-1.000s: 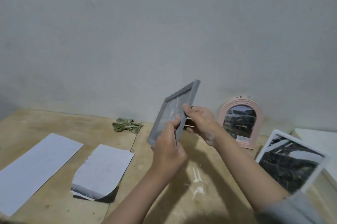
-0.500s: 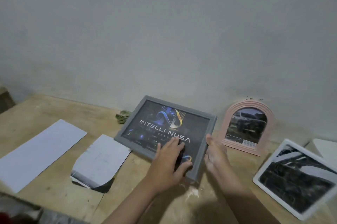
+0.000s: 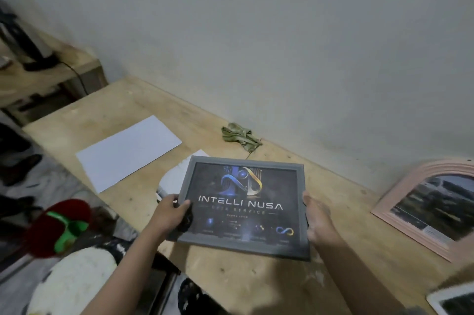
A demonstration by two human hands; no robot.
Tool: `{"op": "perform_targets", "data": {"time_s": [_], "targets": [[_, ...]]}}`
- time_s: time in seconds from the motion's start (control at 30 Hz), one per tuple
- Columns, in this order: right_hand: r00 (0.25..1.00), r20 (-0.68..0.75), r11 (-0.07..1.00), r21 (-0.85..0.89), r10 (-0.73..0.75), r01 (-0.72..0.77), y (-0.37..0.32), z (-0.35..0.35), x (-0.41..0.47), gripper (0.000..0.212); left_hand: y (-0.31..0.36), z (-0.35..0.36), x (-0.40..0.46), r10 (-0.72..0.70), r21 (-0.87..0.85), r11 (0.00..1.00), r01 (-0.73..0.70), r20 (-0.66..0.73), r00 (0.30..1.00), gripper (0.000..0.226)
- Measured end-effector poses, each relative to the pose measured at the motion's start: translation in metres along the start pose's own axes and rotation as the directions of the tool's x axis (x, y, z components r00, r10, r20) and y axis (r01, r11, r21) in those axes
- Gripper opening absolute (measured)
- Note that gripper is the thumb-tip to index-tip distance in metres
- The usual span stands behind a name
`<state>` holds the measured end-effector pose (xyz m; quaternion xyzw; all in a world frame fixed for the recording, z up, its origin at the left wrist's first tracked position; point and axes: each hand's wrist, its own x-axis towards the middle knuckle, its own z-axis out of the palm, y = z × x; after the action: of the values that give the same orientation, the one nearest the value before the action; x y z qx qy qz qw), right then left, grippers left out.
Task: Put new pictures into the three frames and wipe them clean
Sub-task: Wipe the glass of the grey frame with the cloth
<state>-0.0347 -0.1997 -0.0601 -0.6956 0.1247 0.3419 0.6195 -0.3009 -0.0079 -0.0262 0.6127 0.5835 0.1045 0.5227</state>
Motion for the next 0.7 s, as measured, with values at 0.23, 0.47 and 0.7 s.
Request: {"op": "perform_targets", "data": {"time_s": [0.23,0.47,0.7], "targets": [[0.989,0.117,0.989,-0.128,0.087,-0.072,-0.030,0.088,-0.014,0.034,-0.005,-0.059,0.045,-0.017,-0.312,0.950,0.018,0.007,1.000,0.020],[0.984,0.177,0.970,-0.241,0.026,0.018,-0.038,0.188,0.025,0.040,-0.010,-0.118,0.096,-0.047,-0.444,0.896,-0.006,-0.108,0.993,0.008],[0.784,0.394,0.163,-0.838,-0.480,0.521,-0.060,0.254,0.098,0.055,-0.008,-0.153,0.127,-0.080,-0.456,0.890,-0.025,-0.210,0.974,0.011]]}}
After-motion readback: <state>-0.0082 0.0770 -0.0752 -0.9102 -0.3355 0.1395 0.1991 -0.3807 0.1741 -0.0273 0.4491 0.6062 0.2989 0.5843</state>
